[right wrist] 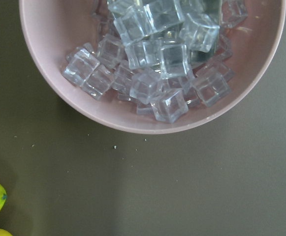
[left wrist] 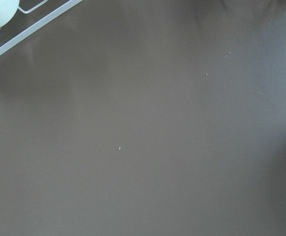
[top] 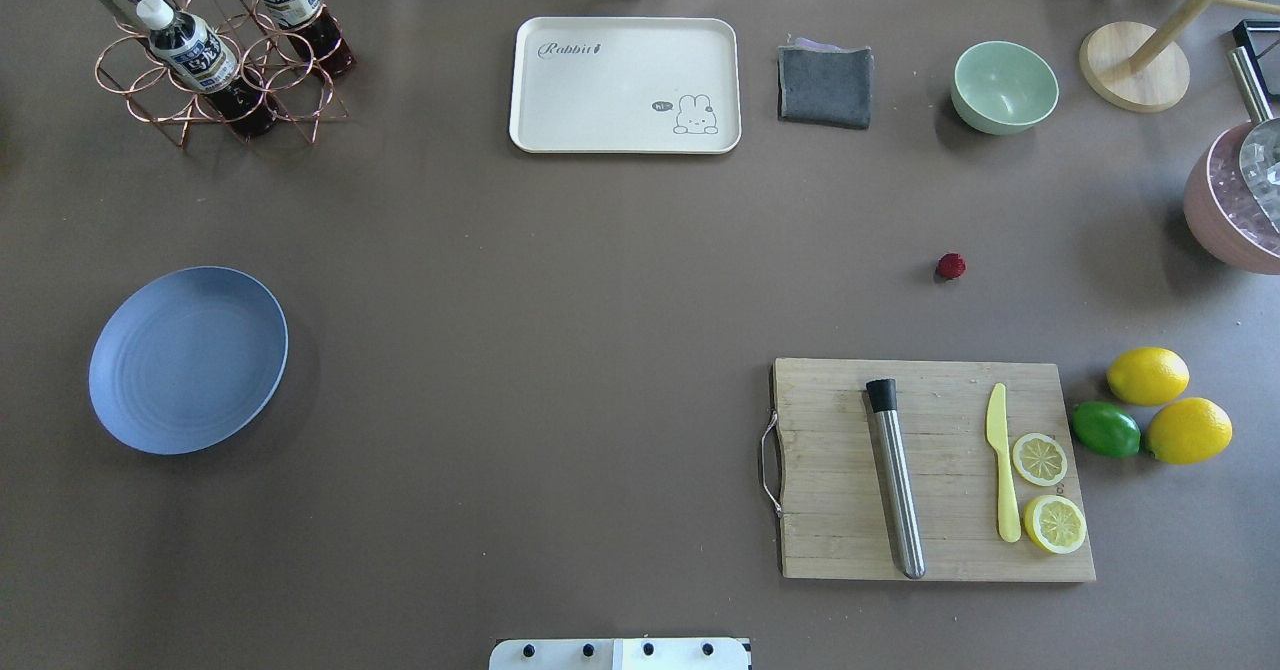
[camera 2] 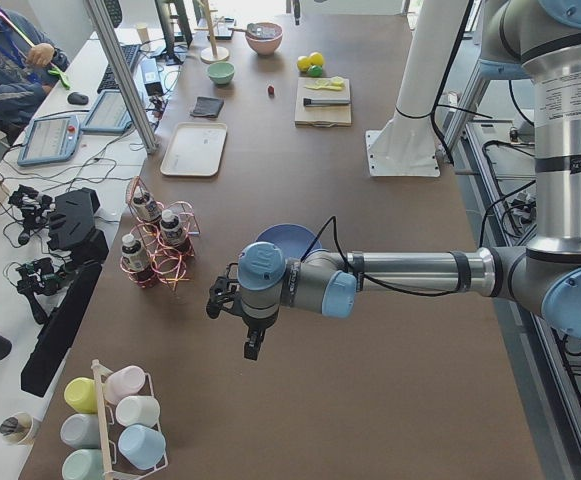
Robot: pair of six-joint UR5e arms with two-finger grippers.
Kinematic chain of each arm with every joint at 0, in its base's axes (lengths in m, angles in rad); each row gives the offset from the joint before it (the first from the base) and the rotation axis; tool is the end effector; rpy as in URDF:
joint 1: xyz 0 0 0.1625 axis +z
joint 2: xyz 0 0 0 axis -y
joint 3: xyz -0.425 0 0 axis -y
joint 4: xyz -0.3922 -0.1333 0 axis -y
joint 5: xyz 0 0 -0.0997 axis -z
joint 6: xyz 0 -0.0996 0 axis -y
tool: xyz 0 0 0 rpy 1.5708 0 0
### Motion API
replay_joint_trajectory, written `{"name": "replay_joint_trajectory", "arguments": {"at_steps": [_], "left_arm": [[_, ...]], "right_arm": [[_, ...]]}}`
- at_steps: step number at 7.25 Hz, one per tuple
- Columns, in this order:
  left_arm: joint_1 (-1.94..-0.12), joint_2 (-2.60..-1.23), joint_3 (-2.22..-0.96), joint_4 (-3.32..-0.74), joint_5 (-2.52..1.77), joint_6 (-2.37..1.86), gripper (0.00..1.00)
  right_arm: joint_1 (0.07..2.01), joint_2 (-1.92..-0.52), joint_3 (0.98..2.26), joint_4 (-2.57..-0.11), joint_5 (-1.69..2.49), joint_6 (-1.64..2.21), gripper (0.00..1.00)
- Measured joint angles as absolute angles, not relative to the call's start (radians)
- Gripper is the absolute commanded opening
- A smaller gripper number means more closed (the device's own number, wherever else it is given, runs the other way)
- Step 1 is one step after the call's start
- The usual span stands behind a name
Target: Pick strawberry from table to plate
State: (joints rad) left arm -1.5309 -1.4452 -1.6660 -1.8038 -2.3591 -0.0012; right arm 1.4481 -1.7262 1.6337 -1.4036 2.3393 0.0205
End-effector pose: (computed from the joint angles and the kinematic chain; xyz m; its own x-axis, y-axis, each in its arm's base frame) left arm -0.0446 -0.4527 0.6448 0.6988 0.1695 -0.6949 -0.0382 0.9790 0.2004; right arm 0.0110 -0.4341 0.6826 0.7096 -0.1192 0.6945 0.1075 0.9924 0.0604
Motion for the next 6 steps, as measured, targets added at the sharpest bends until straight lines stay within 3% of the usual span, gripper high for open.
{"name": "replay_joint_trajectory", "arguments": {"at_steps": [6], "left_arm": [[-1.53, -1.532, -1.681, -1.85, -2.365, -0.006, 0.98]], "right_arm": [[1.448, -1.725, 1.644, -1.403, 2.346, 0.021, 1.0]]}}
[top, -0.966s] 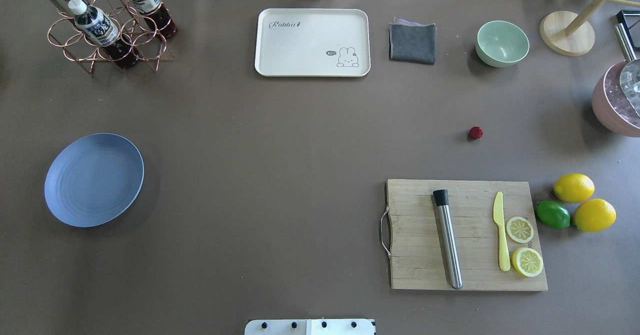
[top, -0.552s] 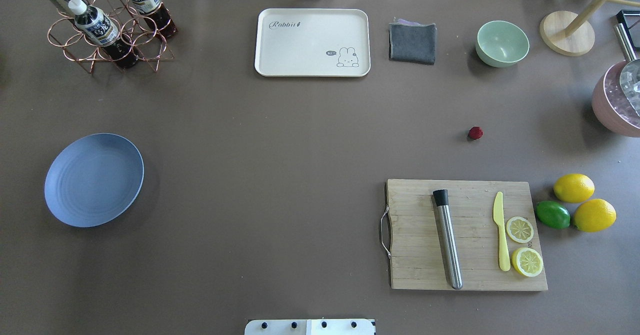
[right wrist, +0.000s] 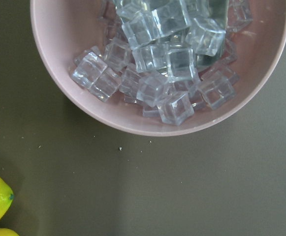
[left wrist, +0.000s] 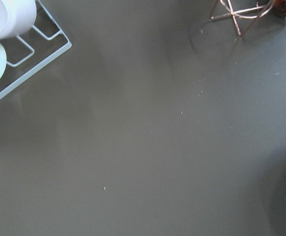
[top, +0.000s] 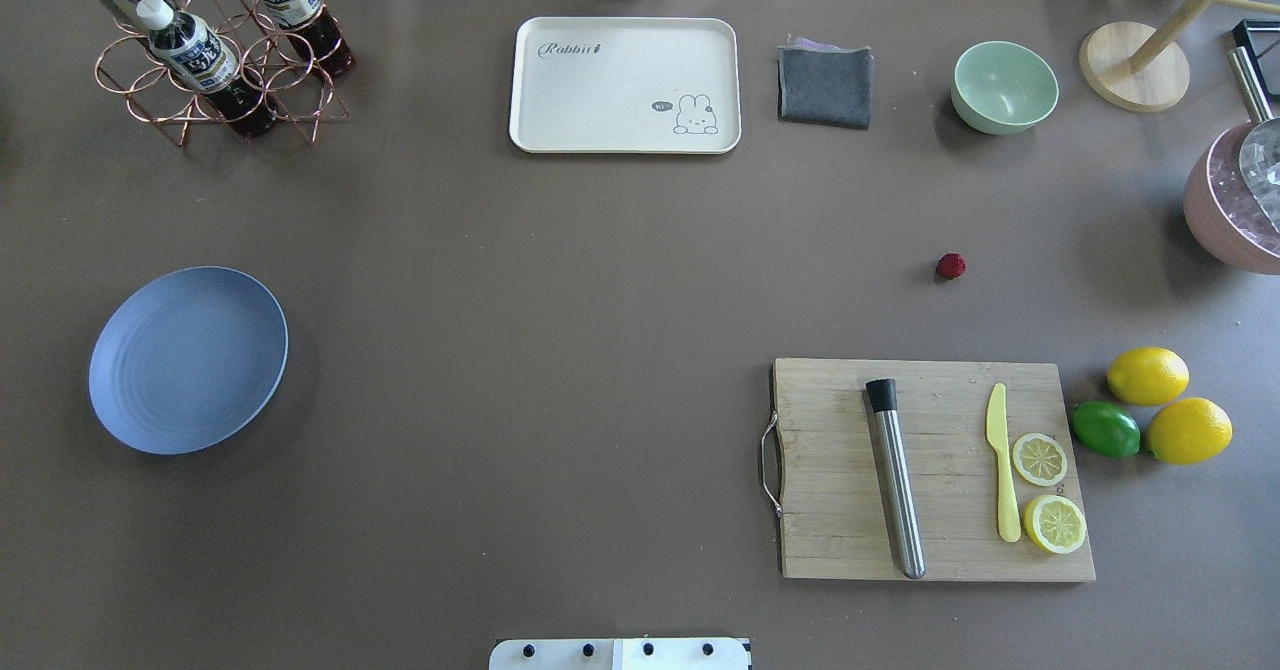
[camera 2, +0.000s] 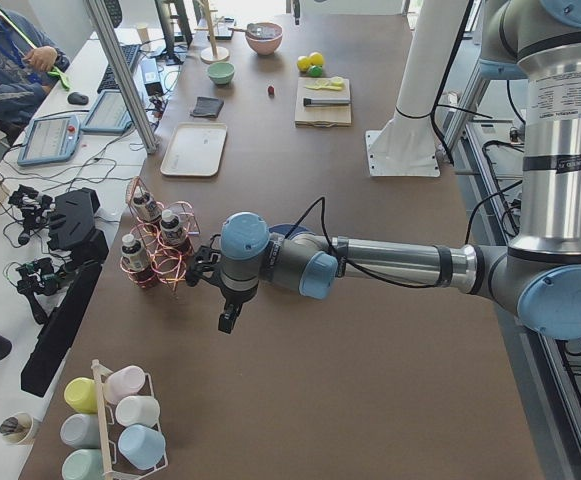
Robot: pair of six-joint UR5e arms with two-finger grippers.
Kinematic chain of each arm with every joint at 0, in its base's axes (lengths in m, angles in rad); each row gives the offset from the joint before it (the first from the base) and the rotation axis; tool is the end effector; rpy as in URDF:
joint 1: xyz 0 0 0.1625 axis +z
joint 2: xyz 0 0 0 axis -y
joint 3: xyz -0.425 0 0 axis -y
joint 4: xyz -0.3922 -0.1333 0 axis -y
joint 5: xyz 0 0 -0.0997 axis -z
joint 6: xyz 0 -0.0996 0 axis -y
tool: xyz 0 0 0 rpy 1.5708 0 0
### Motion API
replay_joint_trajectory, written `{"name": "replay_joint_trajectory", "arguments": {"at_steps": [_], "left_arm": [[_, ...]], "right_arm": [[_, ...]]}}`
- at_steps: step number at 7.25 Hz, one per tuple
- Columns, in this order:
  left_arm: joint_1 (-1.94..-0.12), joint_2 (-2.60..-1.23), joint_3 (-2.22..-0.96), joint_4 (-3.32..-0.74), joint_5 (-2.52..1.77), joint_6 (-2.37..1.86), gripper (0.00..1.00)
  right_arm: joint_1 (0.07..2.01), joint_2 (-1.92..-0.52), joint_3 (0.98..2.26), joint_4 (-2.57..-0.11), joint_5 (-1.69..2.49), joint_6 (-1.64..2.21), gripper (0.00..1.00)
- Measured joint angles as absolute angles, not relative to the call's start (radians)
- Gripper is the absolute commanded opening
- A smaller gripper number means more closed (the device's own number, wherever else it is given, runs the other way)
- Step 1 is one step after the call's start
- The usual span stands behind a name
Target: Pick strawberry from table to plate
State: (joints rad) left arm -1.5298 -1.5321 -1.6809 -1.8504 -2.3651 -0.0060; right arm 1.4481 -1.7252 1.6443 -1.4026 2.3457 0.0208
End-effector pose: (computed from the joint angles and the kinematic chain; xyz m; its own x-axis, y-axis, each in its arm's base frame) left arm -0.0420 -0.4945 0.5905 0.6904 0.2682 -0.6719 -0.0343 0.9399 0.3398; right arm 0.0104 -0.4356 0.6763 0.7040 -0.1274 0.6986 0.1073 0.9916 0.0727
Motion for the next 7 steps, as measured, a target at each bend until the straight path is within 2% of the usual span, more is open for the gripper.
{"name": "replay_joint_trajectory", "arguments": {"at_steps": [3, 7], "left_arm": [[-1.523, -1.543, -1.7, -2.015, -2.367, -0.041, 0.98], [-1.331, -1.56, -1.64, -2.246, -2.356, -0.311, 0.98]], "right_arm": [[1.449, -1.724, 1.663, -1.256, 2.344, 0.035, 1.0], [1.434, -1.724, 1.678, -1.037, 2.34, 0.242, 0.99]]}}
